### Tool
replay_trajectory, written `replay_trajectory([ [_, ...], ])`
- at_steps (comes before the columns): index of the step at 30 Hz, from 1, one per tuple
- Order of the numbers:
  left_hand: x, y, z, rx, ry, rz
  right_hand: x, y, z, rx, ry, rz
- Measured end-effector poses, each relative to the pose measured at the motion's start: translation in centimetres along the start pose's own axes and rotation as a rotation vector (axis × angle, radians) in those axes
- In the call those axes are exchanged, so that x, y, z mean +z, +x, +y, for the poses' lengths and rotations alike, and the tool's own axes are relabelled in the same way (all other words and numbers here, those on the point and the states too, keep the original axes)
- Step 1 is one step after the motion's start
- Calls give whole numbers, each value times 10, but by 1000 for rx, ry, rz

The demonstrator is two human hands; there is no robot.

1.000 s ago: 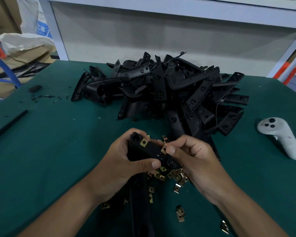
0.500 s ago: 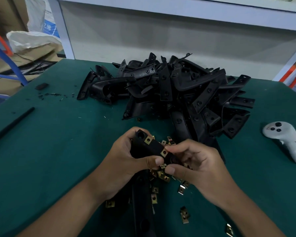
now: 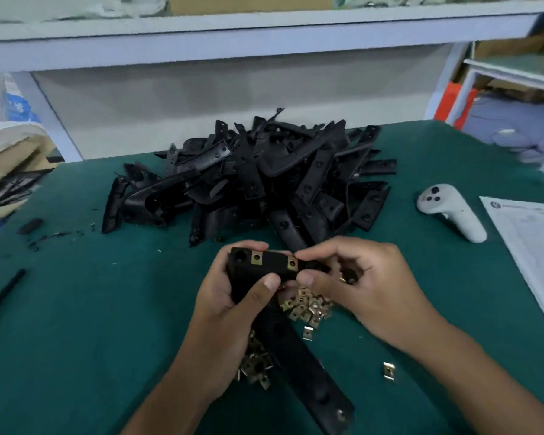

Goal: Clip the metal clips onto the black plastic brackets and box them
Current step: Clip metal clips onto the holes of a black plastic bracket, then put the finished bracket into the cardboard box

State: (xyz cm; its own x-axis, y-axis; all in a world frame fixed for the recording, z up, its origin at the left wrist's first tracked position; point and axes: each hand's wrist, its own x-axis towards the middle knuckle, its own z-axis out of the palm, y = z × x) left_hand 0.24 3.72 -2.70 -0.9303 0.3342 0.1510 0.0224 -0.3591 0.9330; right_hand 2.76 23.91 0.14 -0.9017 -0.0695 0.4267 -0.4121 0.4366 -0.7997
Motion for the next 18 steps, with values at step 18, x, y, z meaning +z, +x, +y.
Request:
replay_trajectory([
  [18, 305, -116, -127, -43, 669, -938, -212, -345, -24, 792, -746, 575],
])
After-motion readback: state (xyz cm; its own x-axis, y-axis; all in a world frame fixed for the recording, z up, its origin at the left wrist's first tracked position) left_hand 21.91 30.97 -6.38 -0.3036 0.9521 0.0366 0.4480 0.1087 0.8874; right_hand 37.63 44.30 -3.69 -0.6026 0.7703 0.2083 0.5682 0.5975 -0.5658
